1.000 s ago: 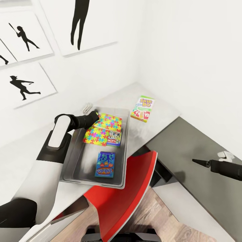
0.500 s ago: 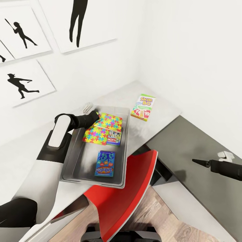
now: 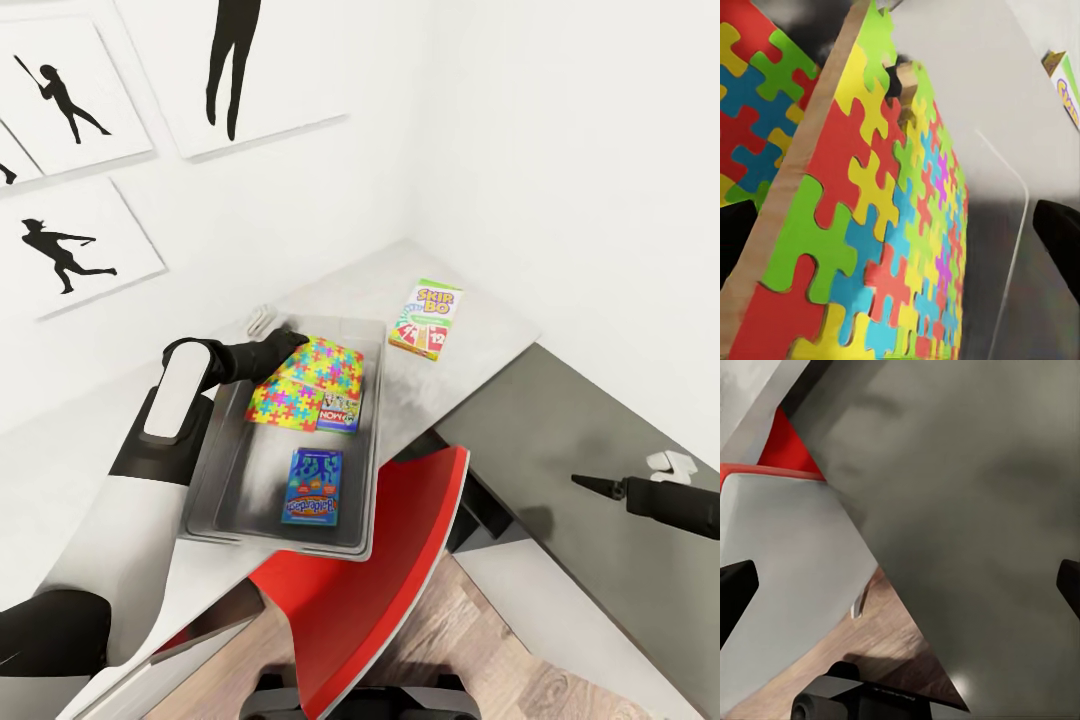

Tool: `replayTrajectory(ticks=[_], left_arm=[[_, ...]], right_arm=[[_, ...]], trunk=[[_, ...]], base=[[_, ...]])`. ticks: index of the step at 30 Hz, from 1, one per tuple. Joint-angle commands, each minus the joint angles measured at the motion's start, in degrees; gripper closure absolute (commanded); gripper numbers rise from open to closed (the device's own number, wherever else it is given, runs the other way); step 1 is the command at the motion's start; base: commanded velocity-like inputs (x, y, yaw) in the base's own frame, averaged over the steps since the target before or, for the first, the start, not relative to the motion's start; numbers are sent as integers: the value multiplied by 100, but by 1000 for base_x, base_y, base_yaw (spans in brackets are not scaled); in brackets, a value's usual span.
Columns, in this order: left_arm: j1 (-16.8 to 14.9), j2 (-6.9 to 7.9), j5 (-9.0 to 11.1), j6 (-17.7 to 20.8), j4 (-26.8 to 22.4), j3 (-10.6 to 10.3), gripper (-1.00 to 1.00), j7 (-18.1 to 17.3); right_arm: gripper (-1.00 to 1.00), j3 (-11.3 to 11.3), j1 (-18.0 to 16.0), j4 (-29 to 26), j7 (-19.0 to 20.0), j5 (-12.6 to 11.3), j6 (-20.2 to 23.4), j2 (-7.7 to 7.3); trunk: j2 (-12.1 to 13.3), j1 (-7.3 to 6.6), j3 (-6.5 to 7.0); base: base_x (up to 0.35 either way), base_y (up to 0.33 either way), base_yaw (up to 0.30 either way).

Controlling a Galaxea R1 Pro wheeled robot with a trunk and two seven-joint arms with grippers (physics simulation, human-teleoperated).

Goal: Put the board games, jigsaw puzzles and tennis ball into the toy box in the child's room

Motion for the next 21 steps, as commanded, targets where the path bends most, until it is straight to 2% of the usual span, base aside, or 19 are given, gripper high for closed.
replayTrajectory(ticks=[1, 21], left_arm=[[-6, -1, 58, 2, -5, 0, -100, 60], [5, 4, 79, 2, -24, 1, -100, 44]], right_arm=[[-100, -5, 3, -5, 39, 26, 21, -1], [-100, -5, 18, -13, 39, 26, 21, 0]], trunk=[[-10, 3, -8], [-10, 3, -8]], base=[[0, 0, 0], [0, 0, 0]])
